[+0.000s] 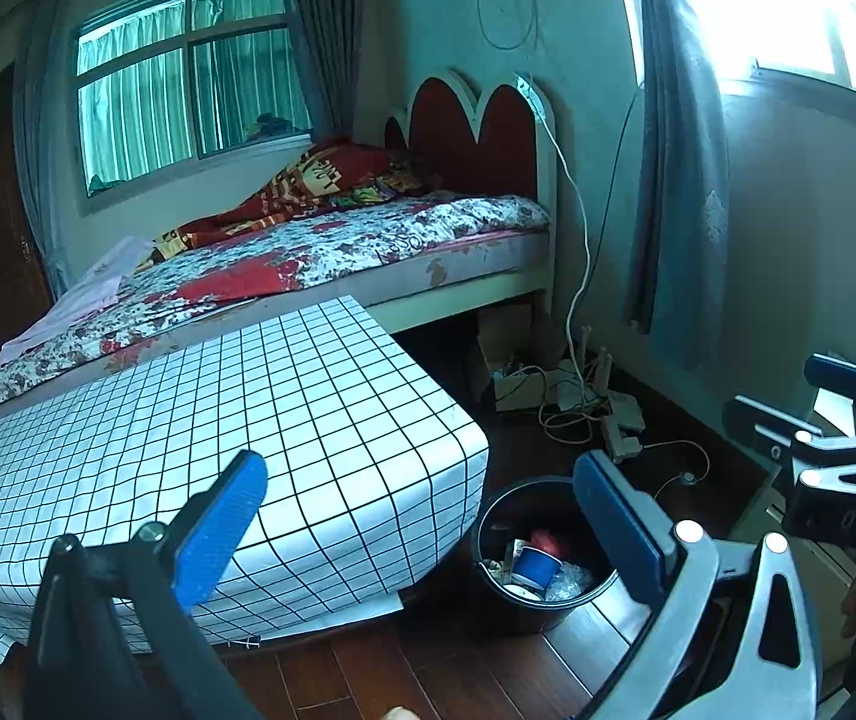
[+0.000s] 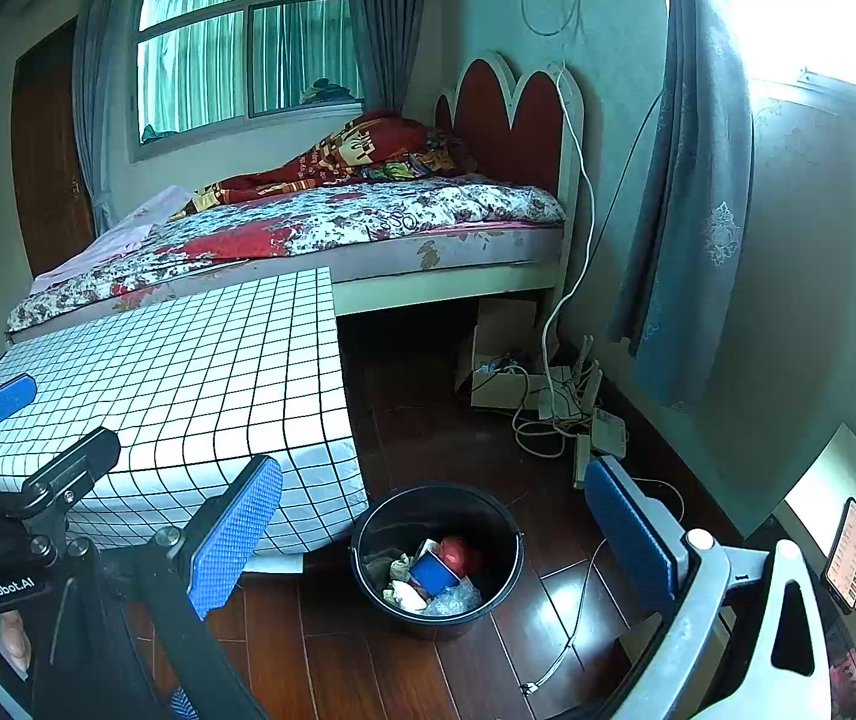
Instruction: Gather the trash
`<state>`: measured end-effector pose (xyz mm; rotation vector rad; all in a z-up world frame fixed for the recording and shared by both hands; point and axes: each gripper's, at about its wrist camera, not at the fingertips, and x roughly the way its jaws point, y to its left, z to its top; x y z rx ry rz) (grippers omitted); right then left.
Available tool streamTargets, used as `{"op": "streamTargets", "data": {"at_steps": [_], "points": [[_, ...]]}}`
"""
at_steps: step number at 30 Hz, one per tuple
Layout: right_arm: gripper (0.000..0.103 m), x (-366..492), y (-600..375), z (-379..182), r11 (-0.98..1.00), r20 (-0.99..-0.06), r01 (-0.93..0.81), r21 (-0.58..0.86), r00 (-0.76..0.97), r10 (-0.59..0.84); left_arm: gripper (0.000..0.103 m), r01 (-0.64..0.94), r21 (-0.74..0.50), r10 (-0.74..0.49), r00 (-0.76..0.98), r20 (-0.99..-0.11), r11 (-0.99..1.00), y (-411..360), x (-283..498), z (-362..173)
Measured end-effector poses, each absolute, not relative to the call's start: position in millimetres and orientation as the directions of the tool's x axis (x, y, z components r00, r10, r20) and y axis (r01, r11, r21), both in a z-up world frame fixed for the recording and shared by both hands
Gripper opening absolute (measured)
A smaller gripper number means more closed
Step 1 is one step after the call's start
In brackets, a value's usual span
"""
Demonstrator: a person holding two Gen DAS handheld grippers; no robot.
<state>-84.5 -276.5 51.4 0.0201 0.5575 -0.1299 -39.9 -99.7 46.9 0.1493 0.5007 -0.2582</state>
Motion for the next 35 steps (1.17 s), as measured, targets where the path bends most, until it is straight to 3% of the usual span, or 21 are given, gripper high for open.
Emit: {"op": "streamTargets", "data": {"at_steps": [35], "points": [[0.102,-84.1,-282.3,48.2,0.99,-0.536,0.141,-0.016,0.834,-0.128,0.102,0.318,0.075,-0.237,0.824,-0.514,0.945,-99.2,-33.2,42.3]]}}
